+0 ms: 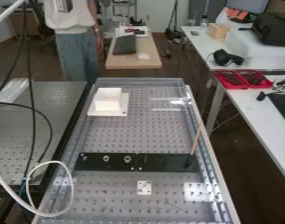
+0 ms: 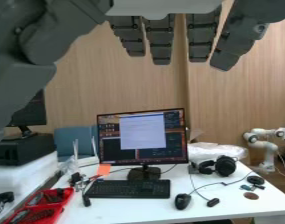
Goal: Grab the smaller nut and place it in the white container
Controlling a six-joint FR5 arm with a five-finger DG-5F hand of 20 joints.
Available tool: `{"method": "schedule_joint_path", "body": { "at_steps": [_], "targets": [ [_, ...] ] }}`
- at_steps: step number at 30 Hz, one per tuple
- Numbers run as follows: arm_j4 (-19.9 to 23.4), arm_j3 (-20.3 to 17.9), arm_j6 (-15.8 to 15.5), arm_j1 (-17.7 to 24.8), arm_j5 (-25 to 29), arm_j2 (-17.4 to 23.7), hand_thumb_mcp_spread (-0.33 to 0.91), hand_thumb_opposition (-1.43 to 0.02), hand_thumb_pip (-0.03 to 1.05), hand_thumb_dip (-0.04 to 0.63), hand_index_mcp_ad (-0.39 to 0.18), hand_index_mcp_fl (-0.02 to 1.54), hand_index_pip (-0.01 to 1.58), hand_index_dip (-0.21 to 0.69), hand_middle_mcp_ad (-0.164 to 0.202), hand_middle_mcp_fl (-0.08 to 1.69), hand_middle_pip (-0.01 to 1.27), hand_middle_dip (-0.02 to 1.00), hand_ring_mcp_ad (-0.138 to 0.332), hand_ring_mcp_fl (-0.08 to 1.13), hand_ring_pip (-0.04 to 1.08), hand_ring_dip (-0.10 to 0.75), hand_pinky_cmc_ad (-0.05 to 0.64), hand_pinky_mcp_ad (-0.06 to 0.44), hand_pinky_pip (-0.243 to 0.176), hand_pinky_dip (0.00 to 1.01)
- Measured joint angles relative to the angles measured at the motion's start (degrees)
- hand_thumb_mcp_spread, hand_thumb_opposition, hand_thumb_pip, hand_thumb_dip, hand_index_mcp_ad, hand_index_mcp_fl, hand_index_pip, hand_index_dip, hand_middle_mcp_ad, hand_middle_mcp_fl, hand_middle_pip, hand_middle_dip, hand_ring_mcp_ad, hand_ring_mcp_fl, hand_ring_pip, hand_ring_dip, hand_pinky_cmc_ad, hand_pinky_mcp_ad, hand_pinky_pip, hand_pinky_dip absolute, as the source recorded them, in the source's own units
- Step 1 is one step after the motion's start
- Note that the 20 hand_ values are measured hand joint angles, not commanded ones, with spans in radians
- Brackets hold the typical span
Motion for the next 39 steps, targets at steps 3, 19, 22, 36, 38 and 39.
{"method": "schedule_joint_path", "body": {
  "at_steps": [3, 19, 22, 36, 38, 39],
  "targets": [
    [0.00, 0.01, 0.00, 0.00, 0.00, 0.02, 0.20, -0.69, 0.13, 0.024, 0.070, 0.02, 0.07, 0.028, 0.143, 0.01, 0.14, 0.05, 0.251, 0.04, 0.09, -0.059, 0.379, 0.250, -0.106, 0.17],
    [0.34, -0.37, 0.00, 0.07, 0.07, 0.08, 0.20, -0.69, 0.13, 0.021, 0.070, 0.02, 0.07, 0.028, 0.147, 0.01, 0.14, 0.05, 0.255, 0.04, 0.09, -0.058, 0.379, 0.250, -0.112, 0.17],
    [0.34, -0.37, 0.00, 0.09, 0.08, 0.09, 0.20, -0.69, 0.13, 0.021, 0.072, 0.02, 0.07, 0.028, 0.147, 0.01, 0.14, 0.05, 0.255, 0.04, 0.09, -0.058, 0.379, 0.250, -0.112, 0.17],
    [0.05, -0.21, 0.00, 0.17, 0.17, 0.19, 0.20, -0.69, 0.13, 0.021, 0.072, 0.02, 0.07, 0.028, 0.147, 0.01, 0.14, 0.05, 0.267, 0.04, 0.09, -0.058, 0.379, 0.250, -0.112, 0.17],
    [0.05, -0.21, 0.00, 0.17, 0.18, 0.19, 0.20, -0.69, 0.13, 0.021, 0.072, 0.02, 0.07, 0.028, 0.147, 0.01, 0.14, 0.05, 0.267, 0.04, 0.09, -0.058, 0.379, 0.246, -0.112, 0.17],
    [0.05, -0.21, 0.00, 0.17, 0.18, 0.19, 0.20, -0.69, 0.13, 0.024, 0.072, 0.02, 0.07, 0.028, 0.147, 0.01, 0.14, 0.05, 0.265, 0.04, 0.09, -0.058, 0.379, 0.246, -0.112, 0.17]
  ]
}}
